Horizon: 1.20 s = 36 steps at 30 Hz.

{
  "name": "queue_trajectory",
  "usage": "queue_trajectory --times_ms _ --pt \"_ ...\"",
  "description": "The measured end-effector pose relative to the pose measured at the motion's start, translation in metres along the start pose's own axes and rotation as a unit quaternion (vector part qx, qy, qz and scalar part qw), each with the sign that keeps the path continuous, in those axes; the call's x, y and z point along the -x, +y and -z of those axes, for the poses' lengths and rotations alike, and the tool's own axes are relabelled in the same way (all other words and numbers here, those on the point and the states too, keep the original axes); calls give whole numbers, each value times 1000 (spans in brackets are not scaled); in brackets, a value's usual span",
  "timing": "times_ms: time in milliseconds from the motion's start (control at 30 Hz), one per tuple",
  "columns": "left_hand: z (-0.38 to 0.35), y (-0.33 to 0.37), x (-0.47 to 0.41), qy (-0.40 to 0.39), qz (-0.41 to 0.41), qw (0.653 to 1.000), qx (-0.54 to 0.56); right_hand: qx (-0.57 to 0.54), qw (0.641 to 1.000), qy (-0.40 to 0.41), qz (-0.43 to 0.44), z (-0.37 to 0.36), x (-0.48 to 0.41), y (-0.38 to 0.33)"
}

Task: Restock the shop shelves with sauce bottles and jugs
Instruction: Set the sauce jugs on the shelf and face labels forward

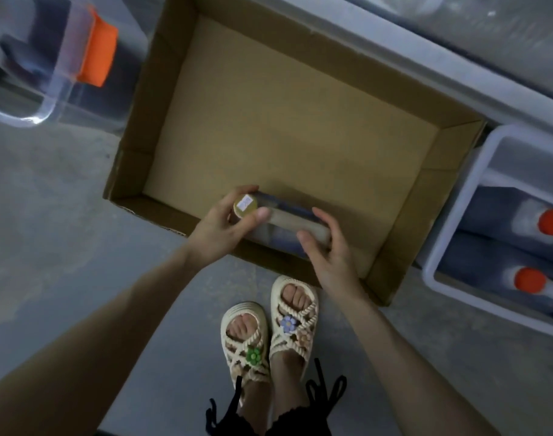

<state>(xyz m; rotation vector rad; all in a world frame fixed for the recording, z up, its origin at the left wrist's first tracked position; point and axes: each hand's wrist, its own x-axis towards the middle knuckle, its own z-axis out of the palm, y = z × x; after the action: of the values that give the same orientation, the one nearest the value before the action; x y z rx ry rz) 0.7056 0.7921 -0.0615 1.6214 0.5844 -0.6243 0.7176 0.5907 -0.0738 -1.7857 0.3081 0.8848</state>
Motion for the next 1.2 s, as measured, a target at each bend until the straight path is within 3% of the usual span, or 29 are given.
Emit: queue_trajectory --times_ms 100,400,633,900,1200 --pt "-3 19 -23 -10 -1 999 48 -17 999 40 -9 6 -28 -10" --pt "-6 17 -97 39 -36 998 15 -68 992 98 -47 12 -99 -13" --pt "-10 38 -83 52 -72 996 -26 -109 988 105 -26 18 -92 -32" --pt "-12 173 14 63 -117 991 2 -94 987 122 36 72 9 -149" --pt "-22 393 183 66 -255 965 -22 -76 964 191 168 167 209 -348"
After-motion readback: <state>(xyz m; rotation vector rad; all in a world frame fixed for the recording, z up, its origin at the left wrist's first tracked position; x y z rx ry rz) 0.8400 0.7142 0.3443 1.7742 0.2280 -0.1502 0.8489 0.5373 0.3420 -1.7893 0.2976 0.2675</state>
